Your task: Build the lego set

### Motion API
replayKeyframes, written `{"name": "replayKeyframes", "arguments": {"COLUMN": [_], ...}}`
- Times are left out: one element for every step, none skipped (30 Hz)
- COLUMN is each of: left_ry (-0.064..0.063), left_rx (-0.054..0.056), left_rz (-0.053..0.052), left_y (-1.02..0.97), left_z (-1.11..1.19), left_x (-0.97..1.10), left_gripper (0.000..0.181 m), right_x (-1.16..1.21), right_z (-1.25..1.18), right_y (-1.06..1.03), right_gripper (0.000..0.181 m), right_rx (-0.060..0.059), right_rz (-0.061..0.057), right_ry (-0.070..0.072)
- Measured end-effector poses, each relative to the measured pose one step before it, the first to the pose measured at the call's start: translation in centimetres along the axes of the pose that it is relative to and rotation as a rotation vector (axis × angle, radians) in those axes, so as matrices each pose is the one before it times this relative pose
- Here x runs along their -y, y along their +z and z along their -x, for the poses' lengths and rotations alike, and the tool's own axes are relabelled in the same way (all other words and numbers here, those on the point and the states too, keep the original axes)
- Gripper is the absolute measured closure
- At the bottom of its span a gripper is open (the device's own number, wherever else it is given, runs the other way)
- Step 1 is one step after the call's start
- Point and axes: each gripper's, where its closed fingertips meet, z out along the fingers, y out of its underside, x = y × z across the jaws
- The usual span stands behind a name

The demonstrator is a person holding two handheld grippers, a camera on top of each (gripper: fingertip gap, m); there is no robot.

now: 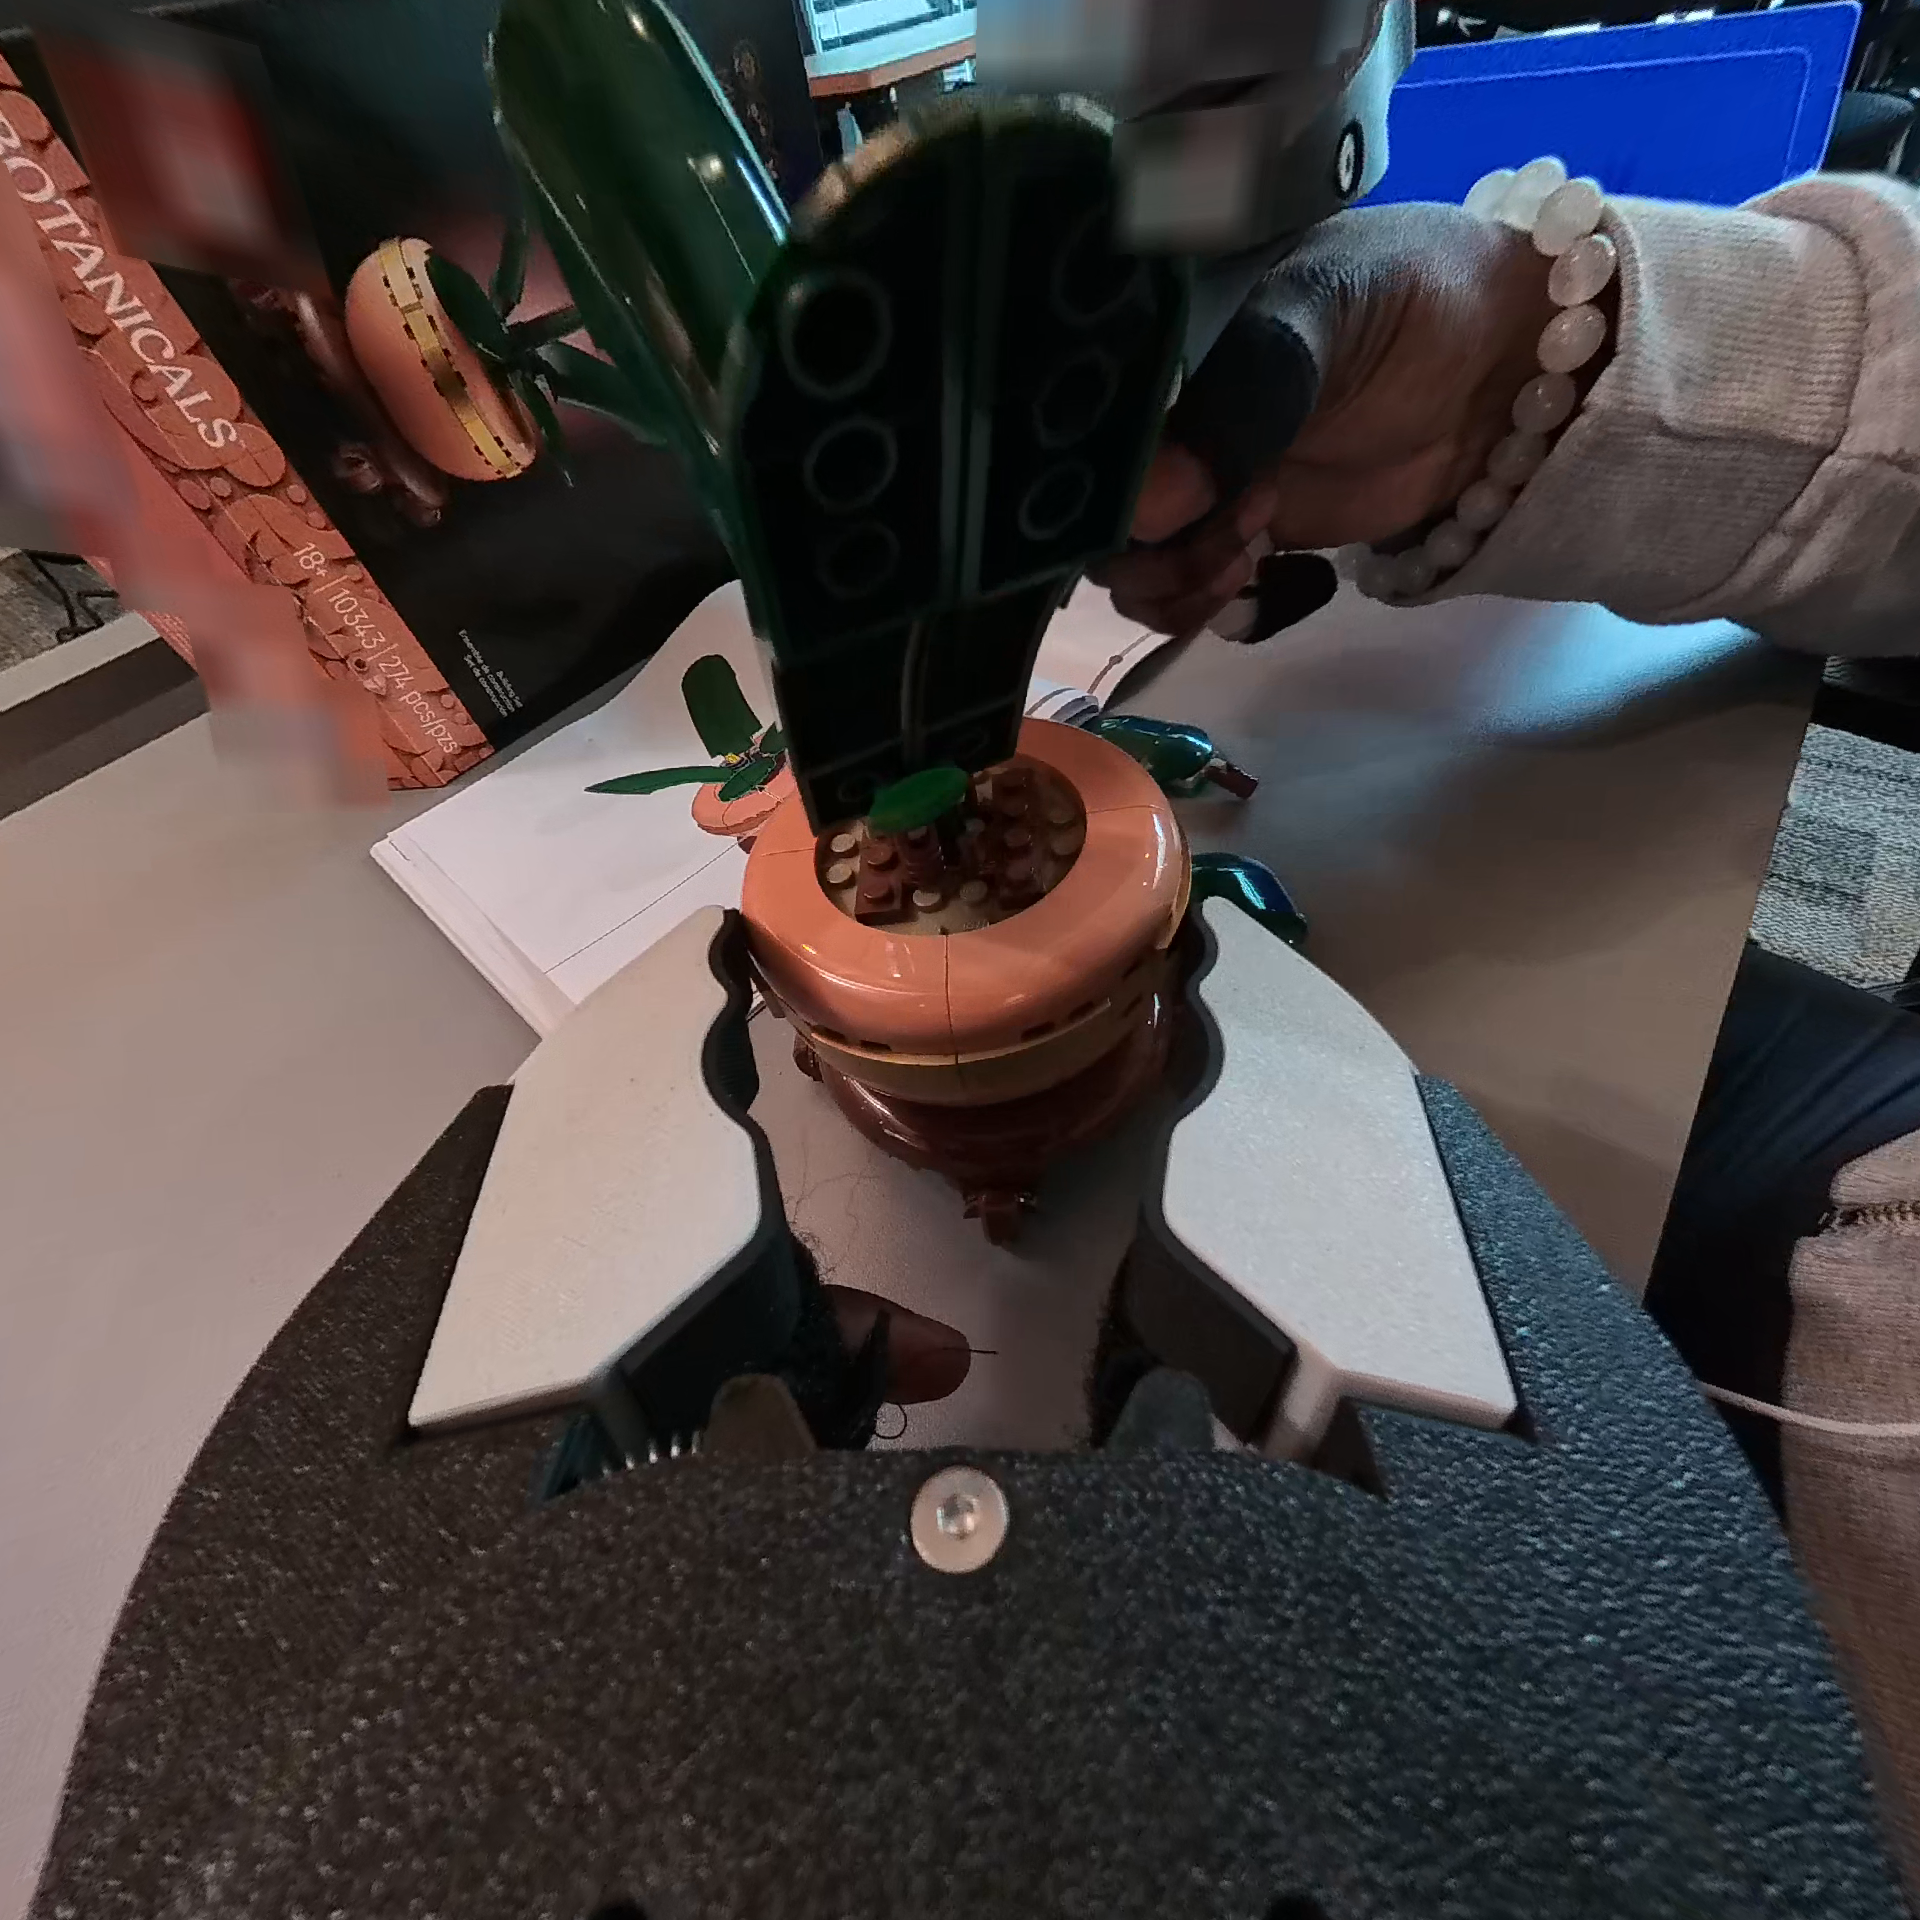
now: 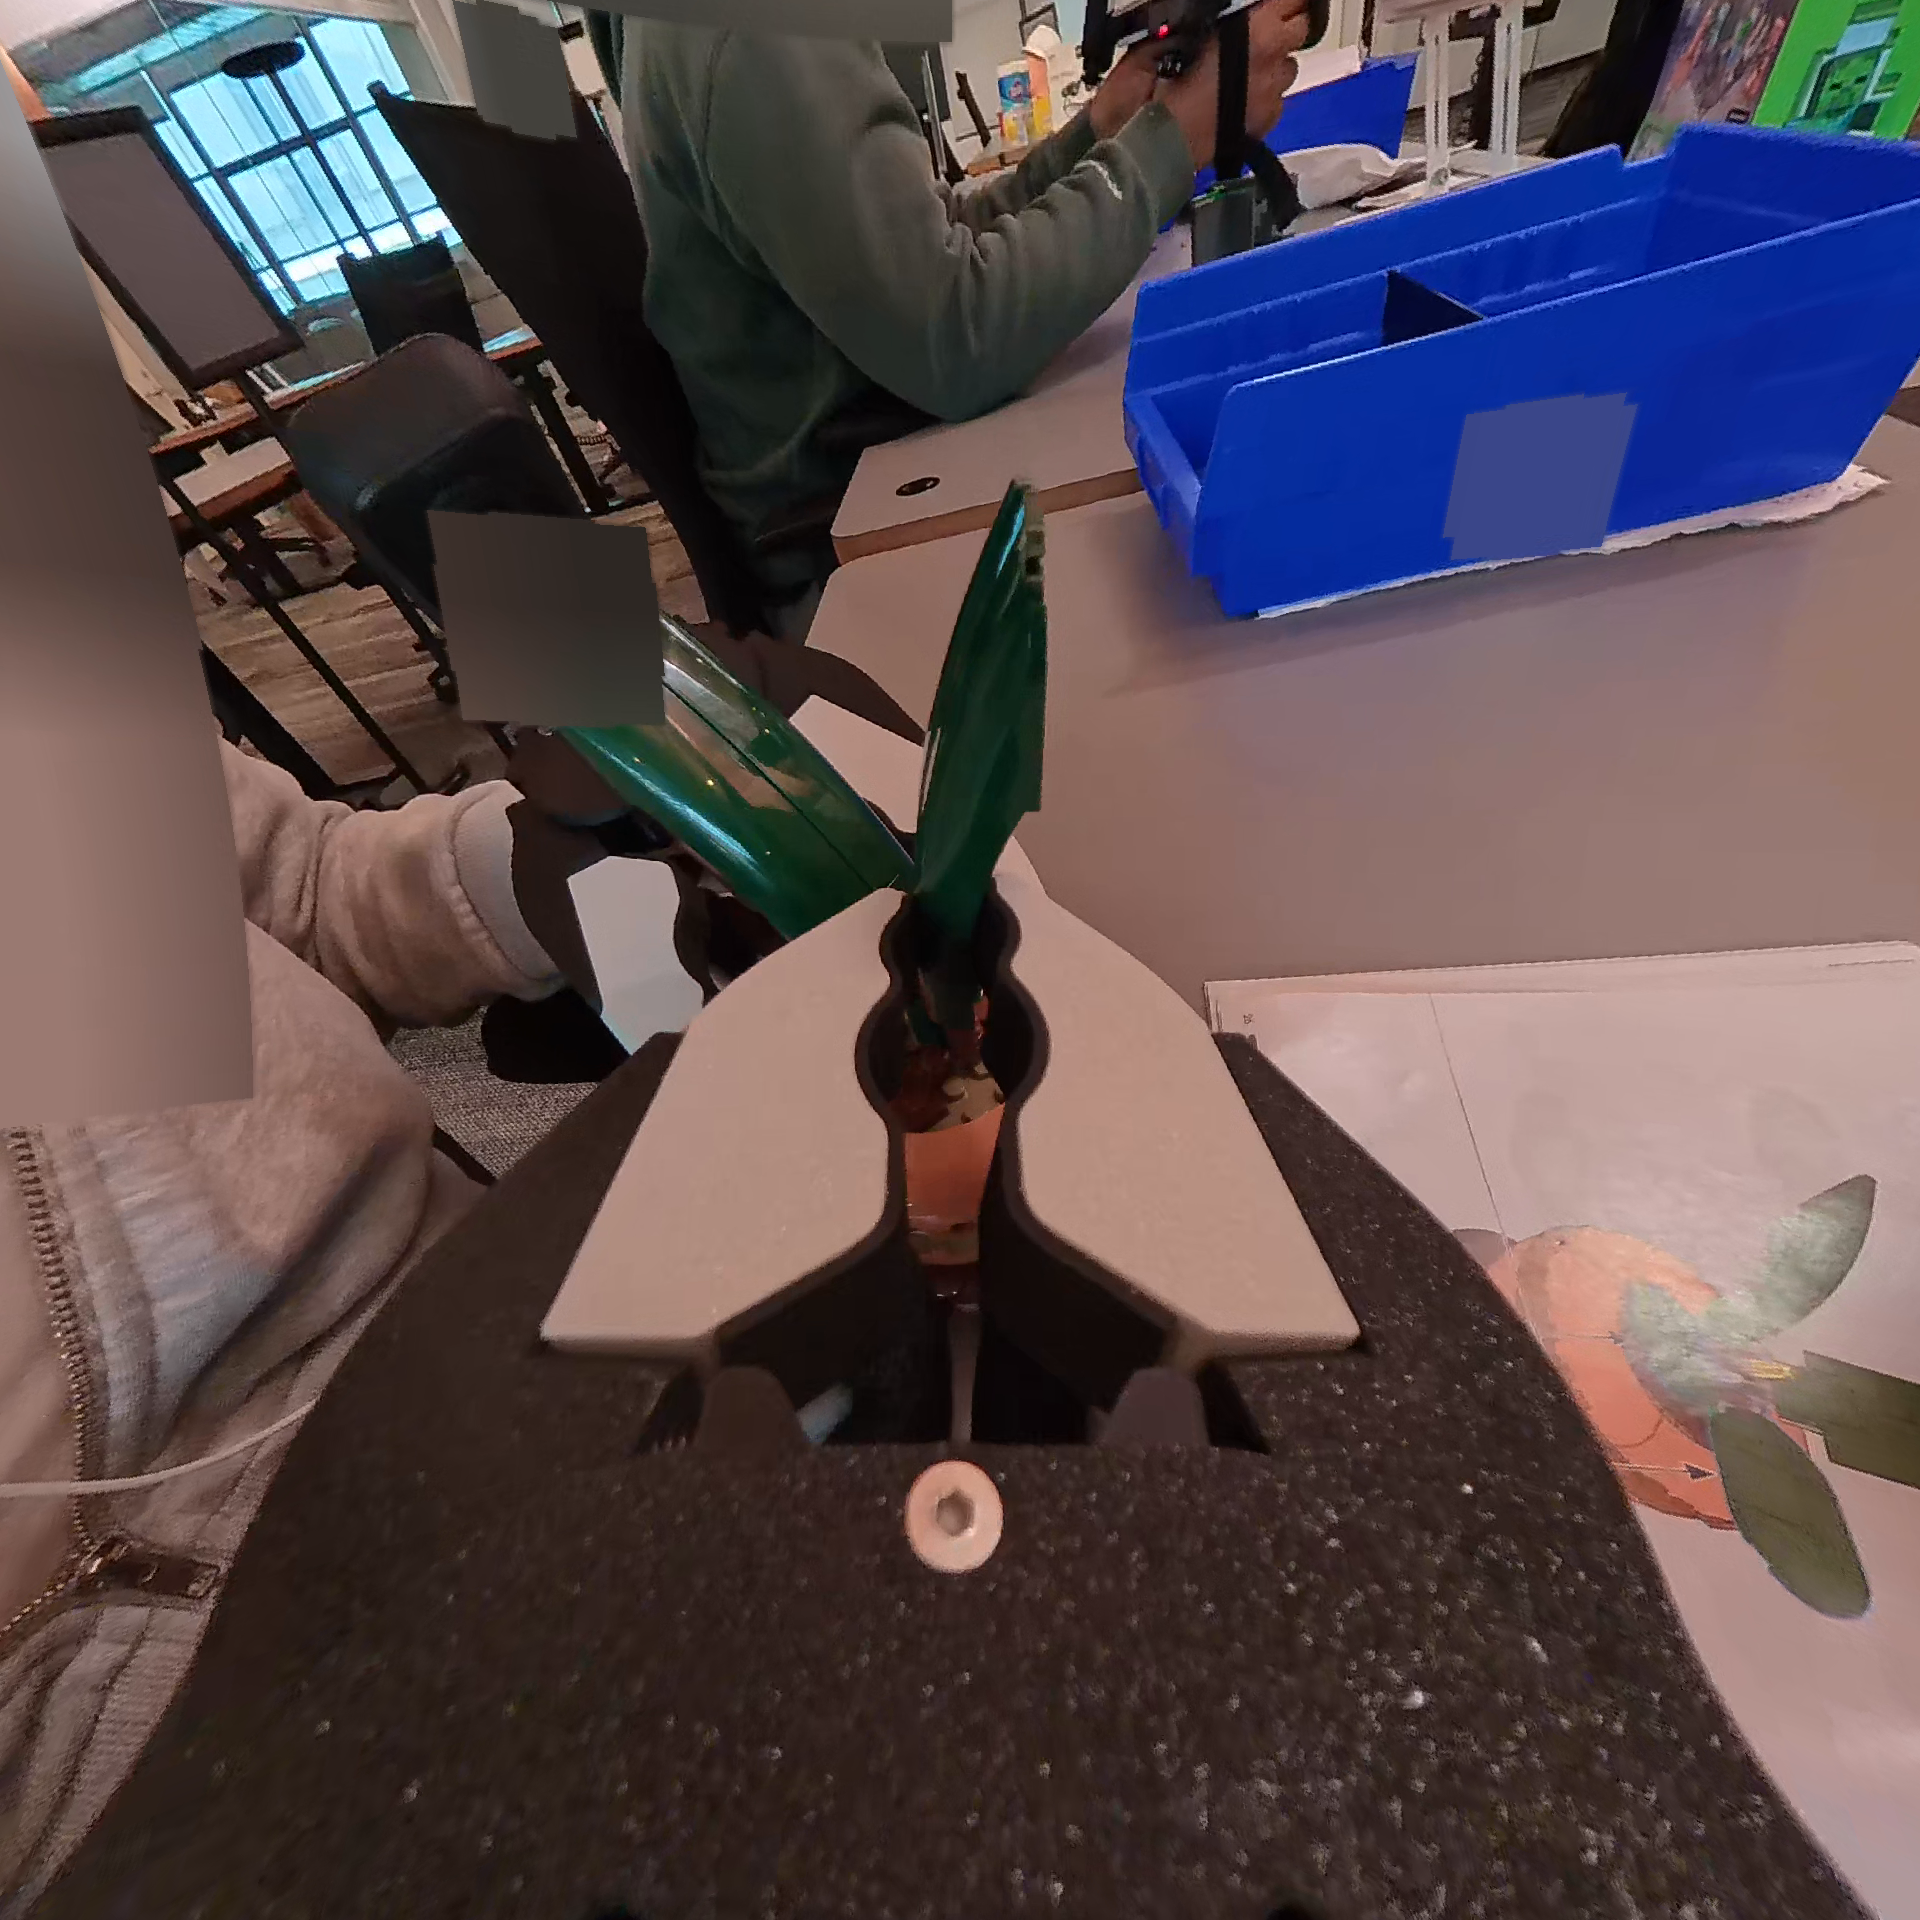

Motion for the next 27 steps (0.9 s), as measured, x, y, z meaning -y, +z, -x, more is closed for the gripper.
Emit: {"name": "replayKeyframes", "arguments": {"left_ry": [0.0012, 0.0009, 0.0001, -0.0003, 0.0001, 0.0008, 0.0006, 0.0000, 0.0000, 0.0000, 0.0003, 0.0005, 0.0001, -0.0002, 0.0000, 0.0010, 0.0021, 0.0015, 0.0001, 0.0008, 0.0026, 0.0041, 0.0047, 0.0016, -0.0019, -0.0014, -0.0005], "left_rx": [0.0006, 0.0007, 0.0003, -0.0001, 0.0000, 0.0002, 0.0001, -0.0001, -0.0001, -0.0002, -0.0002, -0.0004, -0.0006, -0.0006, -0.0002, -0.0001, 0.0003, 0.0002, -0.0007, -0.0009, -0.0004, 0.0009, 0.0022, 0.0007, -0.0021, -0.0019, -0.0003], "left_rz": [-0.0004, -0.0003, -0.0001, 0.0000, 0.0000, -0.0001, 0.0000, 0.0000, -0.0001, -0.0002, -0.0002, -0.0004, -0.0004, -0.0003, -0.0001, -0.0002, -0.0003, -0.0003, -0.0004, -0.0002, -0.0002, -0.0005, -0.0003, -0.0002, 0.0000, -0.0001, -0.0003], "left_y": [-0.004, 0.008, 0.003, -0.001, 0.000, -0.003, 0.000, 0.000, 0.001, 0.001, 0.002, 0.005, 0.001, 0.001, 0.001, 0.003, -0.001, 0.005, -0.008, 0.005, -0.002, -0.003, 0.002, -0.002, 0.010, 0.010, -0.011], "left_z": [-0.004, -0.005, -0.005, 0.006, 0.001, -0.014, 0.006, -0.001, -0.002, -0.002, -0.001, -0.003, 0.003, 0.001, -0.003, -0.004, -0.003, -0.006, 0.000, -0.007, -0.010, -0.022, -0.022, -0.003, 0.003, 0.009, 0.009], "left_x": [0.006, -0.002, 0.004, -0.001, 0.000, -0.007, 0.001, 0.001, 0.002, 0.003, 0.003, -0.005, 0.003, 0.002, 0.001, 0.005, -0.003, 0.008, 0.001, -0.007, -0.006, 0.005, -0.002, -0.005, 0.005, 0.007, -0.004], "left_gripper": [0.103, 0.103, 0.103, 0.103, 0.103, 0.103, 0.103, 0.103, 0.103, 0.103, 0.103, 0.103, 0.103, 0.103, 0.103, 0.103, 0.103, 0.103, 0.103, 0.103, 0.103, 0.103, 0.103, 0.103, 0.103, 0.103, 0.103], "right_x": [-0.029, -0.011, -0.013, -0.014, -0.019, -0.016, -0.018, -0.022, -0.022, -0.018, -0.014, -0.018, -0.009, -0.017, -0.014, -0.024, -0.013, -0.022, -0.175, -0.110, -0.014, -0.022, -0.034, -0.020, 0.005, 0.033, 0.046], "right_z": [0.014, -0.005, 0.012, -0.004, 0.004, 0.002, 0.005, -0.006, 0.009, 0.002, -0.002, 0.004, -0.011, -0.023, 0.007, -0.002, -0.009, 0.008, -0.043, 0.044, 0.010, 0.004, 0.037, -0.016, -0.034, -0.016, 0.001], "right_y": [-0.025, -0.014, 0.012, -0.005, 0.007, 0.000, 0.010, -0.004, 0.018, 0.002, 0.001, 0.016, 0.003, 0.006, 0.002, -0.014, -0.020, 0.025, 0.053, 0.069, -0.039, -0.040, -0.016, -0.027, -0.018, 0.046, 0.042], "right_gripper": [0.172, 0.172, 0.172, 0.172, 0.172, 0.172, 0.172, 0.172, 0.172, 0.172, 0.172, 0.172, 0.172, 0.172, 0.172, 0.172, 0.172, 0.172, 0.172, 0.172, 0.172, 0.172, 0.172, 0.172, 0.172, 0.172, 0.172], "right_rx": [-0.0041, -0.0065, -0.0065, -0.0062, -0.0038, -0.0027, -0.0047, -0.0083, -0.0085, -0.0089, -0.0089, -0.0077, -0.0054, -0.0029, -0.0001, 0.0013, 0.0004, -0.0011, -0.0058, -0.0022, -0.0010, -0.0023, -0.0056, -0.0069, -0.0036, -0.0016, -0.0001], "right_rz": [0.0007, -0.0002, 0.0010, 0.0020, 0.0038, 0.0061, 0.0084, 0.0105, 0.0109, 0.0114, 0.0112, 0.0086, 0.0063, 0.0038, 0.0011, 0.0012, 0.0004, 0.0012, 0.0135, 0.0063, 0.0010, 0.0028, 0.0100, 0.0083, 0.0052, 0.0011, 0.0001], "right_ry": [0.0008, -0.0007, 0.0044, 0.0042, 0.0022, 0.0049, 0.0029, -0.0034, -0.0031, -0.0028, -0.0034, -0.0014, 0.0034, 0.0079, 0.0114, 0.0111, 0.0087, 0.0054, 0.0055, 0.0032, 0.0088, 0.0043, -0.0070, -0.0125, -0.0047, -0.0038, -0.0071]}}
